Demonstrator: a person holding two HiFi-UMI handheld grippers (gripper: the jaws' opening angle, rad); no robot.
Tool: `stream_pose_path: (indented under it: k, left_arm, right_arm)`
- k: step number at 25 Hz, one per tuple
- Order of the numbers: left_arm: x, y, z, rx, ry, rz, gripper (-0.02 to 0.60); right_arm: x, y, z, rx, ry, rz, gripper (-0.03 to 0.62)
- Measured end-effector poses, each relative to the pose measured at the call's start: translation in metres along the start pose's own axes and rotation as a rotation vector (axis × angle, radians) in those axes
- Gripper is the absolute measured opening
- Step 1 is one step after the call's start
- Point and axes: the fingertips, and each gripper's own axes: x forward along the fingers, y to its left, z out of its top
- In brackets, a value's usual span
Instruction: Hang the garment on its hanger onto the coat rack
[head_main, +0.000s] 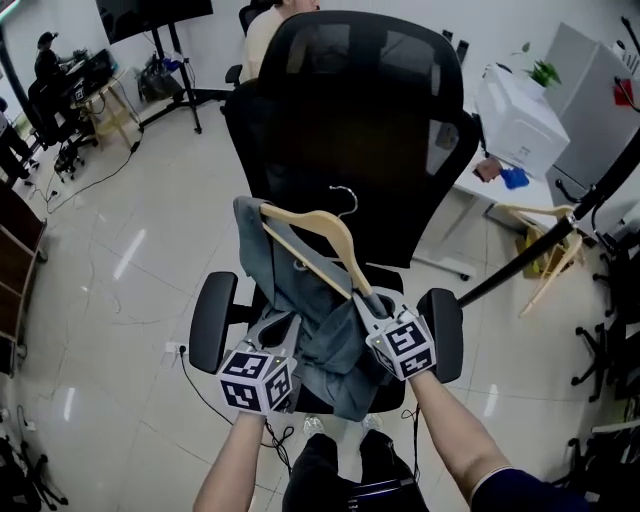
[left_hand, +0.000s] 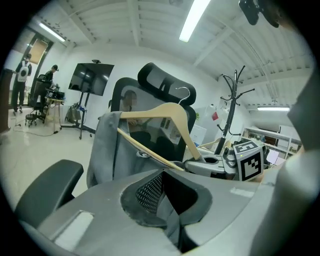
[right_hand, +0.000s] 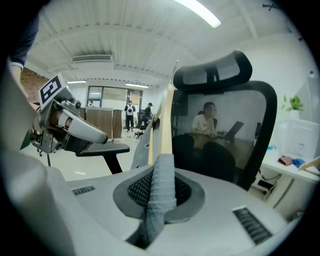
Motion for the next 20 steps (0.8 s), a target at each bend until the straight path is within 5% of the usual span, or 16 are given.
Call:
stream_pose_path:
  k: [9, 20]
  left_arm:
    - [-0.018, -0.047, 0.083, 0.154, -0.081, -0.114, -0.014]
    - [-0.022, -0.179, 0.149, 0.303, -0.17, -0.272, -0.014]
  right_arm:
    - [-0.109, -0.021, 0.091, -0.015, -0.144, -0.141, 0.032]
    - [-0.269, -0.051, 0.145, 0.009, -0.268, -0.264, 0.032]
